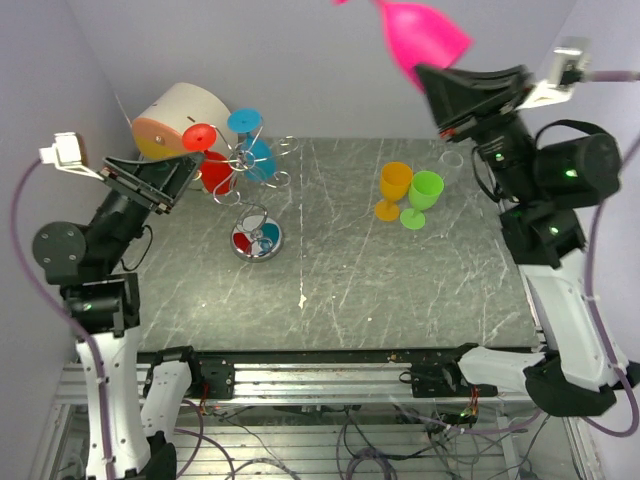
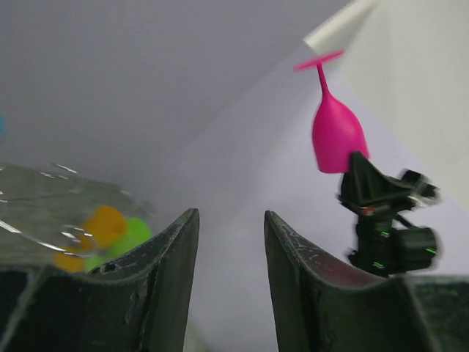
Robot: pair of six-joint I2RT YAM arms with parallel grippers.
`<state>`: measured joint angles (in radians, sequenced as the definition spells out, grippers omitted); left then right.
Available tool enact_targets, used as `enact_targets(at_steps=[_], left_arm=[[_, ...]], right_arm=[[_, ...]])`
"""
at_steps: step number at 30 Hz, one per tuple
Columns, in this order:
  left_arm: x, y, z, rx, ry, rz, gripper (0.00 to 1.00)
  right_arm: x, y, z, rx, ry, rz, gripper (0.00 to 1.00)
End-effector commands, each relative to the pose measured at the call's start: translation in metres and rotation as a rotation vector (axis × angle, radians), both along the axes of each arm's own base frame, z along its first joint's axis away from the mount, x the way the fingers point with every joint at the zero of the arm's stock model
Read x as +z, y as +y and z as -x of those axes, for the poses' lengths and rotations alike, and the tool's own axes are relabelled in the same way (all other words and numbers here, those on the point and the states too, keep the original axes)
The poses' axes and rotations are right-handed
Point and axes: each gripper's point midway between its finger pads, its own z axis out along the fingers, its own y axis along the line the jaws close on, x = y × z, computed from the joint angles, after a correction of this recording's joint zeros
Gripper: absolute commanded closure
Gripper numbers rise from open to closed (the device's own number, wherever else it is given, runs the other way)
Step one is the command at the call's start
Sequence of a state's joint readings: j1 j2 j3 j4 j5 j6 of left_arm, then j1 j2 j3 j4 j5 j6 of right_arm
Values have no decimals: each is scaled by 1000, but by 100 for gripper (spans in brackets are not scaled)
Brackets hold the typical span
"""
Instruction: Take the wine glass off the wine glass rack
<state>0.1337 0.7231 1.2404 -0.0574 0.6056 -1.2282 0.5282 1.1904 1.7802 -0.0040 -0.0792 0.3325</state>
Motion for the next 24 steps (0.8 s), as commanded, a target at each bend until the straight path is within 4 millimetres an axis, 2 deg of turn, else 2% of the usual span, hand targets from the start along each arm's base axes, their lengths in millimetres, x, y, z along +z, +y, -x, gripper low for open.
enact_targets(at_steps=[1, 5, 8, 9, 12, 14, 17, 24], left_arm=[[-46, 43, -12, 331, 158, -316, 49], [-52, 55, -22, 389, 203, -402, 50], [-61, 58, -31, 386, 238, -432, 50], [-64, 57, -33, 379, 246, -436, 50], [-71, 58, -41, 373, 269, -443, 51], [-76, 61, -46, 380, 289, -444, 51], [-84, 65, -56, 387, 328, -446, 51], [-95, 66, -77, 365, 379, -465, 52]], right_arm=[[-136, -117, -83, -829, 496, 262, 100], [-182, -192, -85, -1144, 665, 324, 100], [-219, -246, -89, -1230, 816, 294, 100], [-233, -254, -92, -1229, 864, 291, 100], [-279, -264, -102, -1172, 1033, 296, 100], [-312, -264, -105, -1117, 1133, 315, 100], [-349, -255, -110, -993, 1215, 316, 100], [-403, -242, -122, -800, 1346, 309, 100]])
